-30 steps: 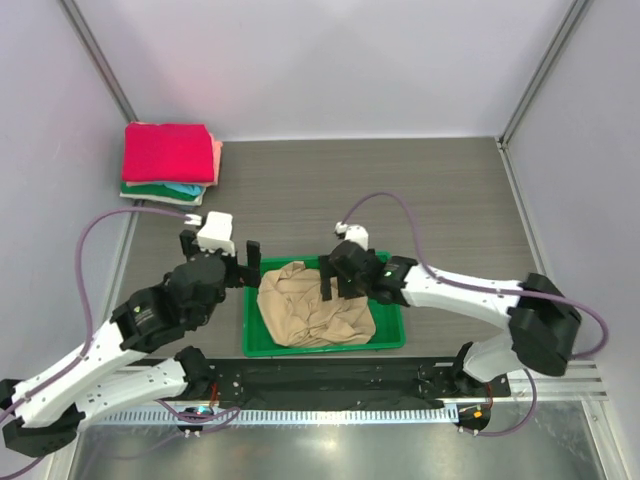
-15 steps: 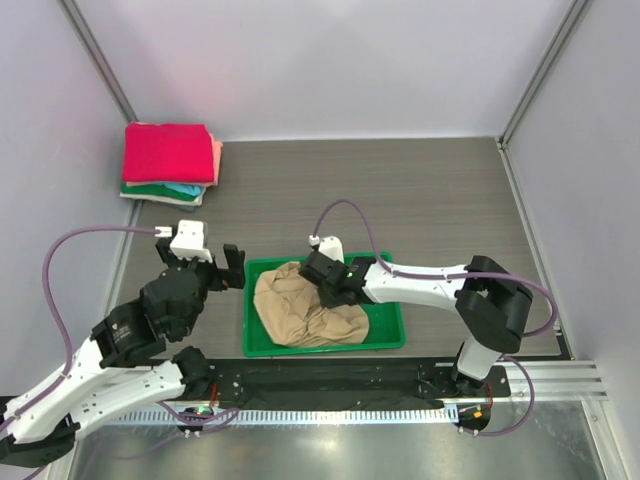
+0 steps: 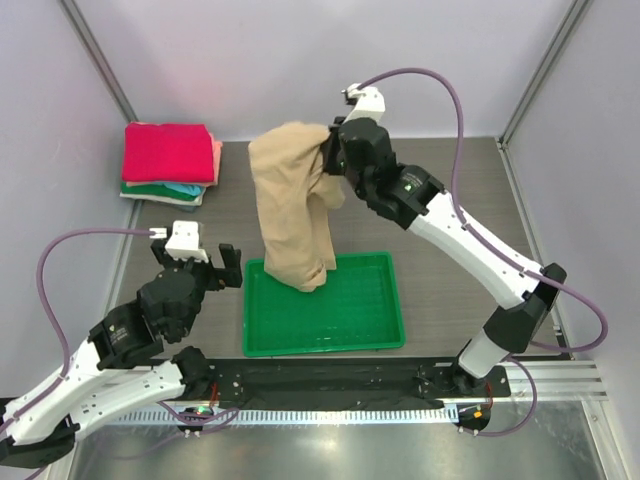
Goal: Fold and stack the t-shirts
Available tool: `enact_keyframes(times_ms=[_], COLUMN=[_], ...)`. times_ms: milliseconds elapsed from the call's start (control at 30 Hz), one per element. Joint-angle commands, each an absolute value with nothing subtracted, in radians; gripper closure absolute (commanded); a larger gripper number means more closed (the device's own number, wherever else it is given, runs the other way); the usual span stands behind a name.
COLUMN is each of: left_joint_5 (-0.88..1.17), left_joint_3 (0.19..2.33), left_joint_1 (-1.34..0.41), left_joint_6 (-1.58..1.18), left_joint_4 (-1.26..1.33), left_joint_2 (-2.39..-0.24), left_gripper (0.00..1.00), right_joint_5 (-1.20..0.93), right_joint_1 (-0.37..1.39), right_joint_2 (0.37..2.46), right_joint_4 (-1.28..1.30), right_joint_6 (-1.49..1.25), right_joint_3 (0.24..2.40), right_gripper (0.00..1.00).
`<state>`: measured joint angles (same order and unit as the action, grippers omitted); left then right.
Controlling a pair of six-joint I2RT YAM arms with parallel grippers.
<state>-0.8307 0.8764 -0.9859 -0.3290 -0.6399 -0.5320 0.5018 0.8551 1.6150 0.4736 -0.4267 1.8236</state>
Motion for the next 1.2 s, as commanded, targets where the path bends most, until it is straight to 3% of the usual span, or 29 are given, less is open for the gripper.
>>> enact_keyframes(times_ms=[0,67,100,200,400,767,867,967,1067,1100,1133,1167], left_joint_5=[-0.87,-0.867,-0.867,-0.865,-0.858,-0.871,-0.877,-0.877,-0.877,-0.879,-0.879,-0.88], left_joint_3=[0.874,0.874,0.874,0.873,0.88,0.881,0.881,0.882,0.882,0.881,0.881,0.881], left_joint_1=[-0.983,-0.985,-0.983,-0.983,-0.985,-0.983,-0.985,-0.983,-0.985,-0.983,-0.985,-0.985], left_joint_6=[-0.33,-0.33,-0.33,-0.333,-0.33,-0.33,-0.331,-0.328,-0.328,-0.328,-0.328,-0.328], left_joint_4=[-0.611,-0.609,-0.609,-0.612,-0.618,-0.626,-0.627,-0.629,-0.63,-0.63,-0.629,-0.629], left_joint_2=[-0.519,-0.518,-0.52,-0.525,-0.548,-0.549,-0.546,-0.545,-0.546,-0.546,-0.546,-0.546], left_gripper=[0.0,0.0,0.0,0.0,0.0,0.0,0.0,0.0,0.0,0.0,0.0,0.0], right_joint_5=[0.531,0.458,0.407,0.382,0.252,0.101,0.101,0.086,0.064,0.06,0.063,0.069], right_joint_1=[0.784,0.726,0.668,0.644,0.702,0.756,0.756,0.756,0.758,0.755,0.756,0.753], right_joint_2=[1.686,1.761,1.845,1.858,1.732,1.946,1.991,2.029,2.045,2.043,2.034,2.026], right_joint_4=[0.382,0.431,0.53,0.598,0.512,0.518,0.534,0.555,0.554,0.548,0.549,0.548], right_joint_6=[-0.365,-0.376,-0.426,-0.465,-0.495,-0.577,-0.594,-0.588,-0.58,-0.575,-0.566,-0.563], right_joint_3=[1.755,1.778,1.801,1.783,1.548,1.549,1.58,1.615,1.649,1.663,1.705,1.733], right_gripper=[0.86,0.31,0.1,0.06,0.01,0.01,0.04,0.18,0.66,0.91,0.99,0.99])
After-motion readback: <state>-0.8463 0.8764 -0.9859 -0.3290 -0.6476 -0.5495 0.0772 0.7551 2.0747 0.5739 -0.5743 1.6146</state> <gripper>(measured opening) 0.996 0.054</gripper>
